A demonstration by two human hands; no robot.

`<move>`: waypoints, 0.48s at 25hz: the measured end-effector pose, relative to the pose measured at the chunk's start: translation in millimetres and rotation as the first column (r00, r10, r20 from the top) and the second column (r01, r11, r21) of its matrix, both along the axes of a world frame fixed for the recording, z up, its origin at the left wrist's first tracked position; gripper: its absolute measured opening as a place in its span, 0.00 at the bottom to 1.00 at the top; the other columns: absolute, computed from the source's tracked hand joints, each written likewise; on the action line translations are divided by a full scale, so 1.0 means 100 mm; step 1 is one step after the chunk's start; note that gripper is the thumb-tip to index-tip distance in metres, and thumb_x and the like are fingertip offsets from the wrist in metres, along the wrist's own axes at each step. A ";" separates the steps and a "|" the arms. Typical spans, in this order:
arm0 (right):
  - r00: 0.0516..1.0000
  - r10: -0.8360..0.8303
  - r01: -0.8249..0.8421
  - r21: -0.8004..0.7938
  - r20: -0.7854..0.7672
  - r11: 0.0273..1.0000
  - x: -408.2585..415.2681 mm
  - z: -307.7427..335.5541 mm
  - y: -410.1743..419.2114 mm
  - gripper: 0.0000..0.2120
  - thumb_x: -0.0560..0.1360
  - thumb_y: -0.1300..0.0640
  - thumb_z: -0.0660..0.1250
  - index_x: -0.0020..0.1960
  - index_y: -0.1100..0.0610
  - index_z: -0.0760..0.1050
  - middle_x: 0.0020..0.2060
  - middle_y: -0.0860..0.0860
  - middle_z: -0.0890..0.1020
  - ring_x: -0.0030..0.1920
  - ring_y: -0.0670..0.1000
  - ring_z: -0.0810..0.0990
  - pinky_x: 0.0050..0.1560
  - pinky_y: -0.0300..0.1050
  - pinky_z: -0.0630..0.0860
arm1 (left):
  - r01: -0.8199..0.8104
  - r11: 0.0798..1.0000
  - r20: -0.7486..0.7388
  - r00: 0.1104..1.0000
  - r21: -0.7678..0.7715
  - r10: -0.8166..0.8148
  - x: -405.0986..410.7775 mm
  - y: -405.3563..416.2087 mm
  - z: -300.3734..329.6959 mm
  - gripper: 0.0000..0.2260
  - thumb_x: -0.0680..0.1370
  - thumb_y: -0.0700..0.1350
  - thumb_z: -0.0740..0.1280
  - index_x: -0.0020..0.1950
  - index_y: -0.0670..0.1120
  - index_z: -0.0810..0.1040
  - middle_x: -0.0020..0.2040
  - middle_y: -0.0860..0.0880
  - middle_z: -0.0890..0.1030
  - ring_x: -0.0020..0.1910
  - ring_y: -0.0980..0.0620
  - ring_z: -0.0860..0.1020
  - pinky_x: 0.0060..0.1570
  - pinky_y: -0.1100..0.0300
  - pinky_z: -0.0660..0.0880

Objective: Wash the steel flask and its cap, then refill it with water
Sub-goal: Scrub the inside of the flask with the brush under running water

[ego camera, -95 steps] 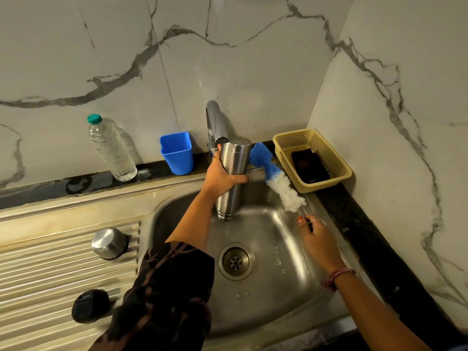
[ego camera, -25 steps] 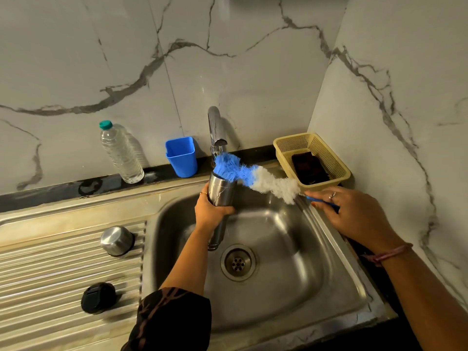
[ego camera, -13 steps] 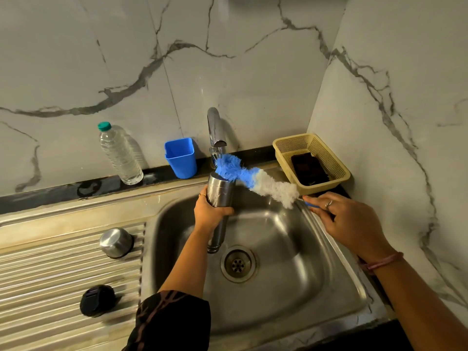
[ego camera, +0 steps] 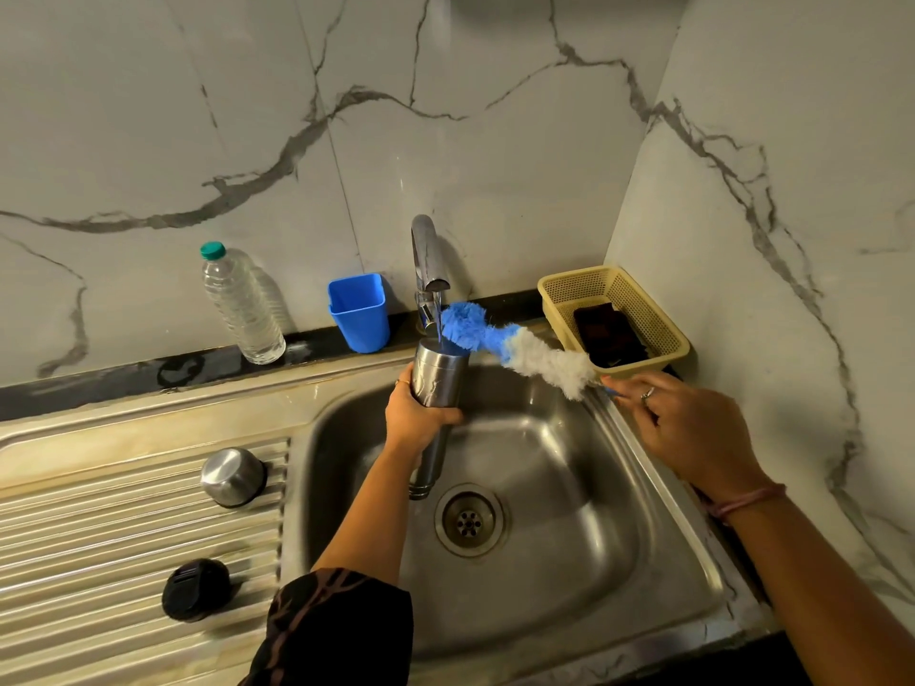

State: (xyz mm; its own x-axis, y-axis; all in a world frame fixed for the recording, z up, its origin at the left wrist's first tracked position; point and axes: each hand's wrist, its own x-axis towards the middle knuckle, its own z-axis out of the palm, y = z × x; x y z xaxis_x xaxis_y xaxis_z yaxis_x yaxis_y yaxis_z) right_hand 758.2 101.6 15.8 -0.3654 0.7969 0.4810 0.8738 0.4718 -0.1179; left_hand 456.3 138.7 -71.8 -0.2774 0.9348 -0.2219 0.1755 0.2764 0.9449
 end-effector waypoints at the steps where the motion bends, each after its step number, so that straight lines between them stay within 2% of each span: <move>1: 1.000 0.016 -0.016 0.010 0.006 1.000 -0.06 0.00 0.01 0.13 0.72 0.62 0.72 0.55 0.50 0.83 0.47 0.45 0.84 0.30 0.40 0.74 0.32 0.23 0.55 | 0.007 1.000 0.000 1.000 -0.003 -0.007 0.01 0.00 0.00 0.45 0.62 0.35 0.80 0.75 0.50 0.63 0.62 0.50 0.73 0.59 0.49 0.73 0.60 0.49 0.74; 2: 0.999 0.049 -0.050 0.018 0.015 0.999 -0.11 -0.01 0.01 0.13 0.73 0.61 0.71 0.56 0.51 0.82 0.48 0.45 0.84 0.31 0.42 0.78 0.32 0.23 0.59 | 0.013 1.000 0.002 1.000 -0.006 -0.013 0.02 -0.01 0.01 0.45 0.62 0.35 0.80 0.75 0.50 0.63 0.63 0.49 0.73 0.59 0.49 0.73 0.60 0.49 0.74; 4: 0.995 0.096 -0.096 -0.016 -0.020 0.995 -0.13 -0.04 -0.02 0.14 0.74 0.61 0.70 0.58 0.51 0.81 0.49 0.45 0.84 0.32 0.42 0.78 0.31 0.28 0.67 | 0.002 1.000 0.024 1.000 -0.009 -0.002 0.02 -0.02 0.02 0.45 0.62 0.36 0.80 0.74 0.50 0.64 0.63 0.49 0.74 0.59 0.49 0.74 0.56 0.53 0.75; 6: 0.986 0.050 -0.071 -0.126 -0.162 0.990 -0.06 -0.14 -0.04 0.14 0.73 0.59 0.70 0.59 0.52 0.80 0.49 0.47 0.83 0.35 0.39 0.77 0.34 0.30 0.73 | -0.017 1.000 0.057 0.998 0.001 0.017 0.00 -0.03 0.04 0.42 0.63 0.36 0.80 0.73 0.48 0.65 0.61 0.50 0.74 0.56 0.51 0.74 0.48 0.60 0.73; 8: 0.950 -0.058 -0.033 -0.285 -0.307 0.958 -0.05 -0.24 -0.09 0.13 0.74 0.57 0.69 0.59 0.54 0.78 0.47 0.48 0.83 0.39 0.42 0.80 0.38 0.33 0.77 | -0.022 0.999 0.103 0.995 0.028 0.019 -0.02 -0.04 0.06 0.40 0.63 0.38 0.82 0.70 0.49 0.67 0.58 0.52 0.76 0.52 0.54 0.76 0.42 0.64 0.72; 10: 0.899 -0.141 -0.053 -0.422 -0.415 0.905 -0.14 -0.31 -0.16 0.11 0.75 0.55 0.67 0.57 0.53 0.77 0.42 0.46 0.82 0.37 0.43 0.80 0.35 0.34 0.77 | -0.026 0.999 0.211 0.977 0.029 0.020 0.00 -0.05 0.06 0.40 0.63 0.41 0.82 0.69 0.52 0.66 0.57 0.53 0.76 0.52 0.55 0.77 0.43 0.62 0.73; 12: 0.852 -0.194 -0.115 -0.534 -0.487 0.838 -0.33 -0.35 -0.24 0.07 0.76 0.52 0.67 0.54 0.49 0.76 0.39 0.47 0.81 0.35 0.45 0.79 0.34 0.38 0.78 | -0.050 0.998 0.342 0.939 0.031 0.036 0.01 -0.07 0.02 0.38 0.65 0.42 0.80 0.70 0.51 0.65 0.59 0.51 0.77 0.55 0.51 0.78 0.48 0.58 0.76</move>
